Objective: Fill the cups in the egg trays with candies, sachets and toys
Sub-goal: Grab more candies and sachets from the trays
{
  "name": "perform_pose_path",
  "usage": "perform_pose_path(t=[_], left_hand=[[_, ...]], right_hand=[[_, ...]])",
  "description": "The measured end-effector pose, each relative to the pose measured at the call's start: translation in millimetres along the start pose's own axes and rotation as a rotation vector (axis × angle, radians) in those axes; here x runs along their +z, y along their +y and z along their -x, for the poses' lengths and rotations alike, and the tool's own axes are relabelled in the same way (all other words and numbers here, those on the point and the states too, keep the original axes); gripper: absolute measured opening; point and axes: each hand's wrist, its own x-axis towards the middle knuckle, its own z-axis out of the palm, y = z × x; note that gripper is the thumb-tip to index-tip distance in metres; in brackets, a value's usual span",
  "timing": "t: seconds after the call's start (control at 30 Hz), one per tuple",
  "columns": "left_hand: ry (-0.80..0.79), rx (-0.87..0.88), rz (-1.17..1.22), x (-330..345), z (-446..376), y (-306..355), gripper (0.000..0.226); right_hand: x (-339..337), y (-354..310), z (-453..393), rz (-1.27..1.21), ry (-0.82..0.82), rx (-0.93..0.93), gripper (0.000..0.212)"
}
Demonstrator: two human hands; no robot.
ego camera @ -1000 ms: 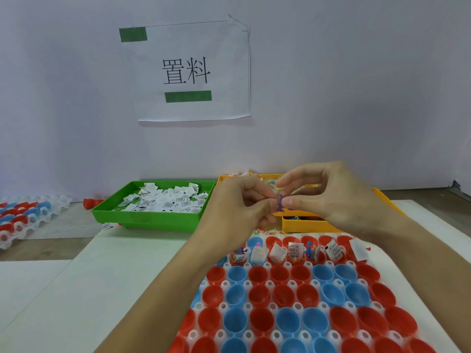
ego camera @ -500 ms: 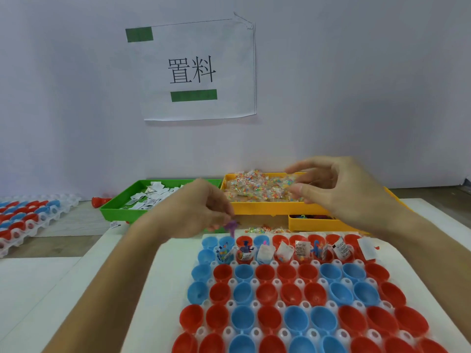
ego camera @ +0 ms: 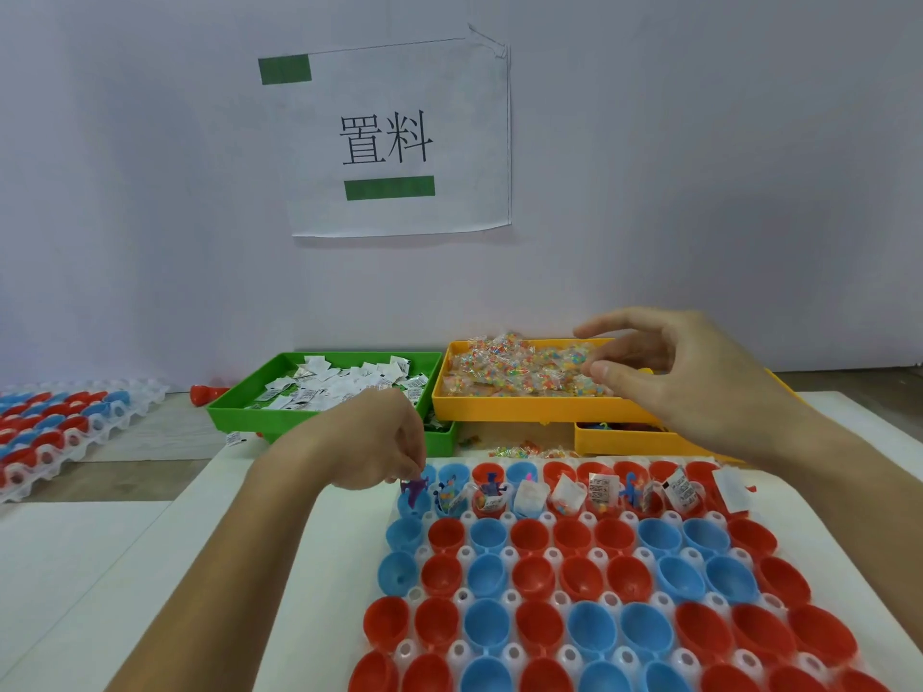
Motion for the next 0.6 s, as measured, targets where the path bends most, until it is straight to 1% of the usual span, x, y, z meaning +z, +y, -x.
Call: perform_pose_path(t=[0.2, 0.37, 0.43, 0.47, 0.5, 0.6], left_hand=[[-0.065, -0.005, -0.049, 5, -4, -2, 0.010], [-0.054, -0.012, -0.018, 0, -1, -4, 0.010], [-0.018, -0.044, -0.002, -1, 0, -8, 0.009], [0.032, -0.066, 0.016, -1, 0, -11, 0.008], [0.114, -0.084, 0.043, 1, -1, -14, 0.007], [0.484, -0.133, 0.112, 6, -12, -22, 0.012]], right_hand=[[0, 1, 0, 0.028, -0.008, -0.003, 0.025], [-1, 2, -1, 0.047, 0.003, 0.000, 0.026], [-2, 2, -1, 0.052, 0.011, -0.001, 0.025], [-2, 2, -1, 0.053, 0.012, -0.001, 0.025], [-3, 2, -1, 0.053, 0.013, 0.001, 0.025], [-4, 2, 0, 0.031, 0.009, 0.008, 0.025]])
